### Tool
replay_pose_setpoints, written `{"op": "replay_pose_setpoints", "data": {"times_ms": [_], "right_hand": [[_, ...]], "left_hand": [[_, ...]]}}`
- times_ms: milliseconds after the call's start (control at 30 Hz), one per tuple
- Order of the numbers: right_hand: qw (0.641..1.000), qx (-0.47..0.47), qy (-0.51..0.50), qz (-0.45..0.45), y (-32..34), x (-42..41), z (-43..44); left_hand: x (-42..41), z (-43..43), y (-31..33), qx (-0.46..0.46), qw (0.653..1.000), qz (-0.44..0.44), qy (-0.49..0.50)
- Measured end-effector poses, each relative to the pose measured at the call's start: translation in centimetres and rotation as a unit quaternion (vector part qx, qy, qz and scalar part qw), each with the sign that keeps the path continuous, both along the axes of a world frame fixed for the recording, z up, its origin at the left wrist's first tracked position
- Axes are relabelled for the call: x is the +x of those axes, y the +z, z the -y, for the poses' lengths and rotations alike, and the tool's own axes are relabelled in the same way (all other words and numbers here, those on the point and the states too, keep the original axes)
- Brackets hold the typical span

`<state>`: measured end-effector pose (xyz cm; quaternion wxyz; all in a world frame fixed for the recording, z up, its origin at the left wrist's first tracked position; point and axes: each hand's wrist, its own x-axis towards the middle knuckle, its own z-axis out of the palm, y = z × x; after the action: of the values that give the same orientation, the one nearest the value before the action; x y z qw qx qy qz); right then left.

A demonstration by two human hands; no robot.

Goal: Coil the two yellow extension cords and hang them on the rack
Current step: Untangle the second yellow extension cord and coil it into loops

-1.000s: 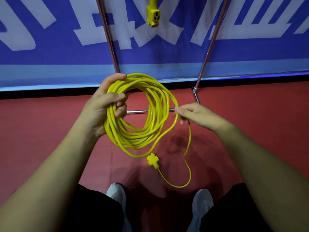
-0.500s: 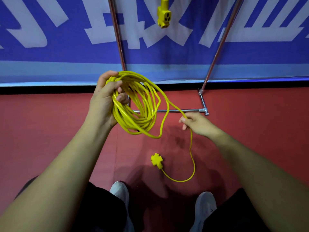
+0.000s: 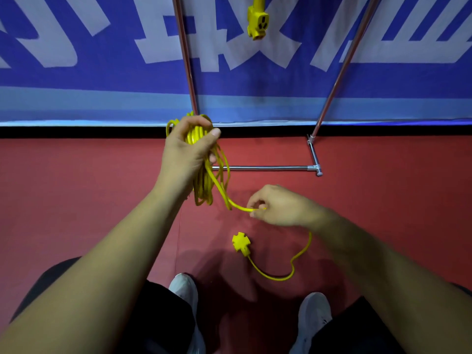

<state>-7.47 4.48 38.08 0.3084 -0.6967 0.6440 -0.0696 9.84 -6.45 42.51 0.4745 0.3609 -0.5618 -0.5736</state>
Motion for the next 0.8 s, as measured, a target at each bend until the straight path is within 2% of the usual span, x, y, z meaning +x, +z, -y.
{"op": "replay_pose_setpoints", "data": {"times_ms": [67, 167, 233, 333, 400, 500, 600, 667, 733, 800], "right_hand": [[0.997, 0.018, 0.065, 0.026, 2.2, 0.4, -0.6], [0.989, -0.018, 0.081, 0.120, 4.6, -0.2, -1.0], [0.978, -0.054, 0.024, 0.201, 5.2, -0.9, -1.0], [0.928, -0.088, -0.090, 0.350, 5.5, -1.3, -0.8], [0.902, -0.117, -0.141, 0.392, 5.3, -1.3, -0.5], [0.880, -0.165, -0.189, 0.404, 5.1, -1.5, 0.0], [0.879, -0.184, -0.217, 0.382, 4.9, -2.4, 0.2], [0.900, -0.154, -0.220, 0.344, 4.3, -3.7, 0.1], [0.934, -0.094, -0.172, 0.298, 3.5, -5.5, -0.3], [0.950, -0.075, -0.142, 0.268, 3.0, -6.9, -0.6]], "left_hand": [[-0.2, -0.1, -0.6, -0.006, 0.998, 0.049, -0.026], [-0.2, -0.3, -1.0, 0.017, 0.989, 0.105, -0.104], [-0.2, -0.7, -1.3, 0.038, 0.979, 0.109, -0.168], [-0.5, -1.4, -1.6, 0.080, 0.962, 0.080, -0.248], [-0.8, -1.9, -1.5, 0.116, 0.947, 0.052, -0.294], [-1.3, -2.6, -1.1, 0.152, 0.932, 0.024, -0.328], [-1.5, -2.8, -0.9, 0.151, 0.929, -0.022, -0.337], [-1.4, -2.6, -0.7, 0.144, 0.933, -0.050, -0.325], [-1.2, -2.2, -0.2, 0.138, 0.942, -0.060, -0.299], [-0.8, -1.8, 0.3, 0.138, 0.947, -0.058, -0.284]]}}
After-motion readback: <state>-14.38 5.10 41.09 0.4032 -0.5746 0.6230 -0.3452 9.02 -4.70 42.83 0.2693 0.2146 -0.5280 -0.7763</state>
